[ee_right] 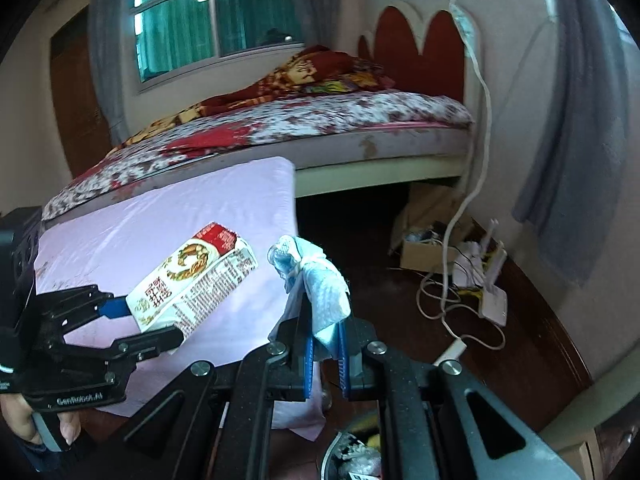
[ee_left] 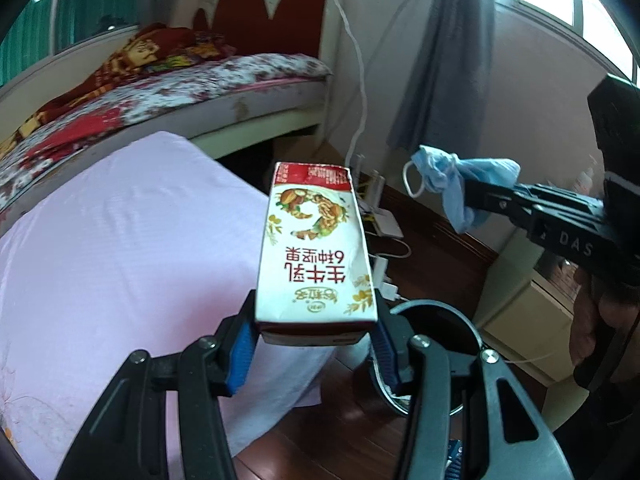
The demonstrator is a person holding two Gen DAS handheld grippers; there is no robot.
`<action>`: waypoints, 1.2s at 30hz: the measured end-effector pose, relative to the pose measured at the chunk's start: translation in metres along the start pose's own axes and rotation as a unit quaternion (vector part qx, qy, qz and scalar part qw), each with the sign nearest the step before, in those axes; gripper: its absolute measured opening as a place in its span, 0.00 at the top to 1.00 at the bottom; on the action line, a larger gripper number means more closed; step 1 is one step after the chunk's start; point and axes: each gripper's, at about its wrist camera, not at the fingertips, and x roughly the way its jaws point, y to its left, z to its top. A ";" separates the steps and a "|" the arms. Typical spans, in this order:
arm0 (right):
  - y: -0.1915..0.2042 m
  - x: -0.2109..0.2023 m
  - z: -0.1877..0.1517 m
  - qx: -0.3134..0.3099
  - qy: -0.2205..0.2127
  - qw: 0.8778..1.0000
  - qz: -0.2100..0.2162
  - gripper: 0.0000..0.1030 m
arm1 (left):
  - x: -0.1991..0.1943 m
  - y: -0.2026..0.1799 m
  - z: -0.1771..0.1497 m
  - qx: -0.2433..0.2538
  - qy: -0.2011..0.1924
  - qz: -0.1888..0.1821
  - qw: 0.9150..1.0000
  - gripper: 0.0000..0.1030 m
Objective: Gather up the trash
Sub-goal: 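Carry the milk carton and blue mask over the bin and open both grippers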
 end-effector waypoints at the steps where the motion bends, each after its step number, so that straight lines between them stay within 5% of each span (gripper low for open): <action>1: -0.004 -0.001 -0.003 0.002 0.001 1.000 -0.002 0.90 | 0.003 -0.005 0.000 0.003 0.003 -0.005 1.000 0.49; 17: -0.078 -0.006 -0.056 0.042 0.044 0.997 -0.046 0.90 | 0.048 -0.070 -0.026 0.036 0.056 -0.072 0.995 0.49; 36: -0.132 0.028 -0.159 0.067 0.153 0.984 -0.056 0.89 | 0.119 -0.115 -0.062 0.077 0.150 -0.120 0.978 0.49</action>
